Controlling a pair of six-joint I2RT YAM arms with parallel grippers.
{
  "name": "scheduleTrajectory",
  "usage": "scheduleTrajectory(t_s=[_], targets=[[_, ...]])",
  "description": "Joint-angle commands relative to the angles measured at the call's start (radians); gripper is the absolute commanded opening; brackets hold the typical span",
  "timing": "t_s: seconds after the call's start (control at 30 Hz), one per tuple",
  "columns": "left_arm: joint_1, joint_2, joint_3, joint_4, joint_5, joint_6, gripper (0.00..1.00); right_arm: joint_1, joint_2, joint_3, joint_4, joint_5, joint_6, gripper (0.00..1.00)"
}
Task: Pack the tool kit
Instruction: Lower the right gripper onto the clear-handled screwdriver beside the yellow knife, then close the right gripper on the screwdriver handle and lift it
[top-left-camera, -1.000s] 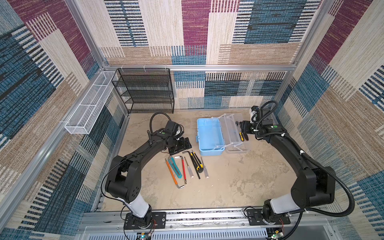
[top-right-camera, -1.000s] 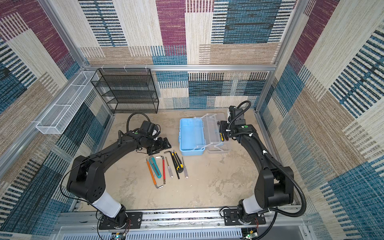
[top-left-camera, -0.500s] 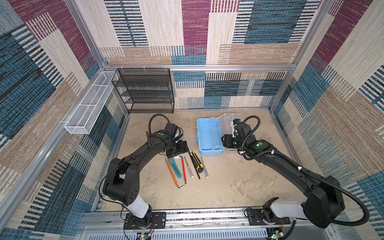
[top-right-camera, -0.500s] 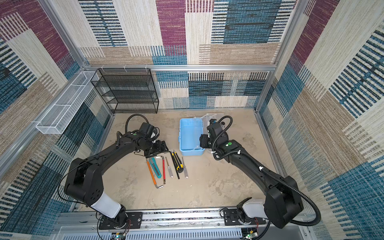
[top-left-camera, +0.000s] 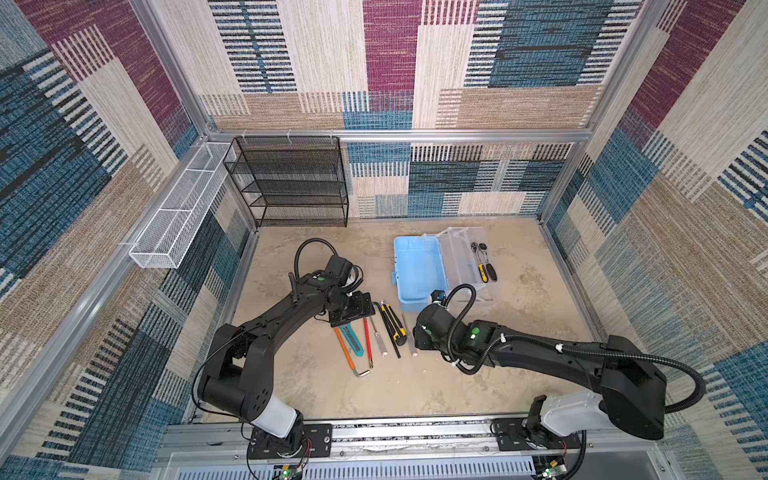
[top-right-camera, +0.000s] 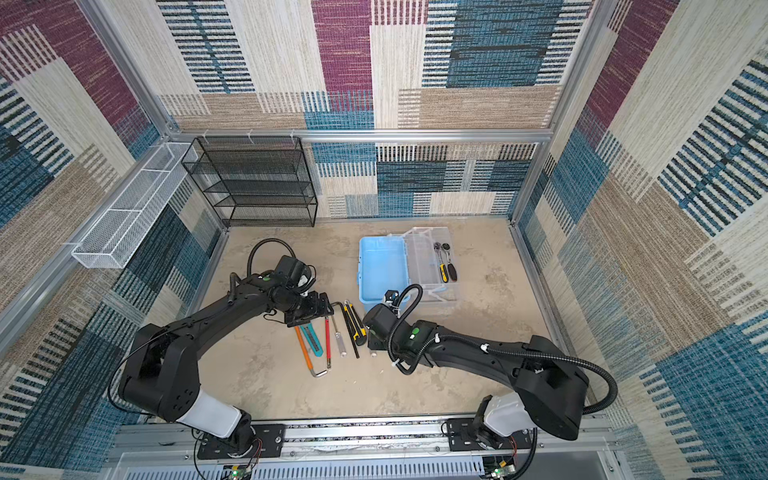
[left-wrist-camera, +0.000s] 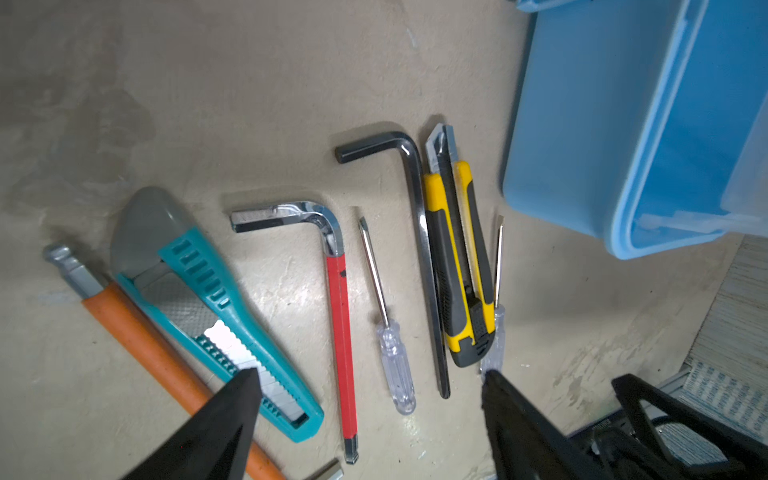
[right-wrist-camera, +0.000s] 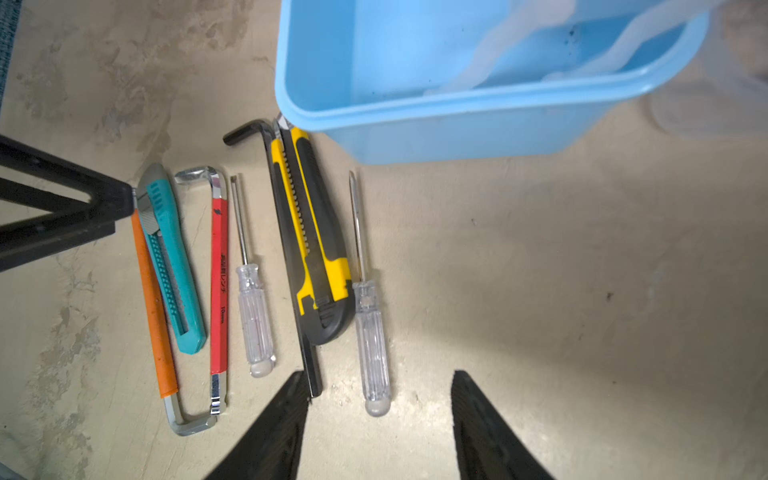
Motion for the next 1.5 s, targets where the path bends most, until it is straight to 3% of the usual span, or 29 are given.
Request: scheduleTrajectory(t_s=[0.0,0.6,0.97,1.3,1.47], targets=[[0.001,-0.016,-0.022,0.037,0.008,0.032,0.87,0.015,0.006,-0.028,0.041,0.021,0.09,0.55],[0.002,-0.082,-0.107,0.076,0.01,0.047,0.87,0.086,0.189,0.039,0.057,-0.005,0.061,0.52],[0.002,-0.099,-0.117,0.069,0.001,0.056,0.87,0.086,0.324,0.138,-0.11,0.022,0.042,0.43],[0.002,-0.085,-0.11,0.074,0.009,0.051,0.87,0.062,0.383,0.181,-0.142,0.013,0.021,0.45],[0.001,-0.092,-0.111,0.071,0.004,0.053,0.87,0.039,0.403,0.185,-0.147,0.002,-0.013,0.36]])
